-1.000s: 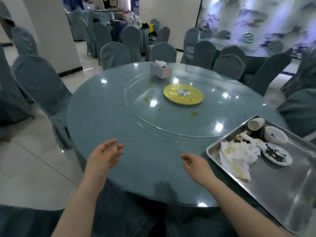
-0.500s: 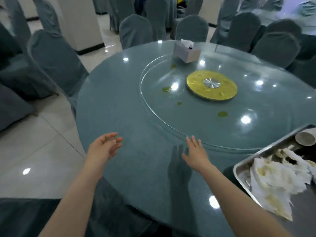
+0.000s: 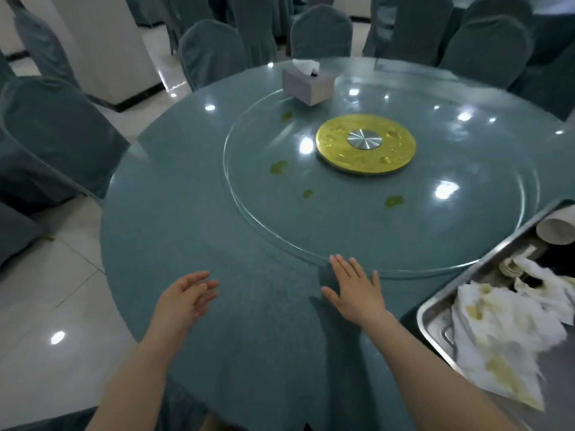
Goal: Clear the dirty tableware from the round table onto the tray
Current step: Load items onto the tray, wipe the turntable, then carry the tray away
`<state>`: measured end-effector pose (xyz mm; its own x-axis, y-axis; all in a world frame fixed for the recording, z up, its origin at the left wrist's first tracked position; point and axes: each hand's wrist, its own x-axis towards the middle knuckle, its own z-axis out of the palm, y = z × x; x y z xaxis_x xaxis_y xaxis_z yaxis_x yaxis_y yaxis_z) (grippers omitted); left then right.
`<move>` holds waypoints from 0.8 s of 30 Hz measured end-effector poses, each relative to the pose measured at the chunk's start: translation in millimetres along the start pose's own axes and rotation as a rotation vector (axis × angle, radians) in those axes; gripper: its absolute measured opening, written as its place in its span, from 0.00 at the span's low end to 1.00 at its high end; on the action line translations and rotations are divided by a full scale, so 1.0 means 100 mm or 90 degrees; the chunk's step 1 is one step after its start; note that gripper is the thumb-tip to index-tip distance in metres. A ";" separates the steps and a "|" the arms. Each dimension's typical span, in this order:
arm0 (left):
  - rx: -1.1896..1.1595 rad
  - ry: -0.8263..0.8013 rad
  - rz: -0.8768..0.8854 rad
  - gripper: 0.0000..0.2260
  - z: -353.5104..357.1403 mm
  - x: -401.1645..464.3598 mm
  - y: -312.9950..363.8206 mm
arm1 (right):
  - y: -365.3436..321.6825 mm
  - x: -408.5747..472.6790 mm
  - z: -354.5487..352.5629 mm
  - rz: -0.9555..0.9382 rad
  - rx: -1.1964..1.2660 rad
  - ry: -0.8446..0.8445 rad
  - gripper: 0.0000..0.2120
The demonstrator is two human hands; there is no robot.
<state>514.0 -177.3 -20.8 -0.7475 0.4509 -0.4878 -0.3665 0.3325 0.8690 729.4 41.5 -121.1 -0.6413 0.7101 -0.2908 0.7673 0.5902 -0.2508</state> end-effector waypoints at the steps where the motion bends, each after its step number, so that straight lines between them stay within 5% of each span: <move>1: 0.009 -0.019 0.000 0.09 0.06 0.05 0.01 | 0.02 -0.03 0.00 0.015 -0.002 0.007 0.35; 9: 0.084 -0.116 0.033 0.10 0.26 0.54 0.20 | 0.15 0.06 -0.23 0.246 0.007 0.077 0.33; 15: 0.131 -0.158 0.029 0.11 0.37 1.00 0.33 | -0.31 0.38 -0.11 0.146 0.057 -0.024 0.34; 24: 0.207 -0.235 0.062 0.10 0.86 1.50 0.59 | 0.16 0.36 -0.14 0.370 0.051 0.093 0.31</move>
<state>427.8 -18.5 -50.2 -0.5022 0.7362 -0.4537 -0.0690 0.4889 0.8696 718.7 81.9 -122.4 -0.1054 0.9563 -0.2726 0.9851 0.0630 -0.1600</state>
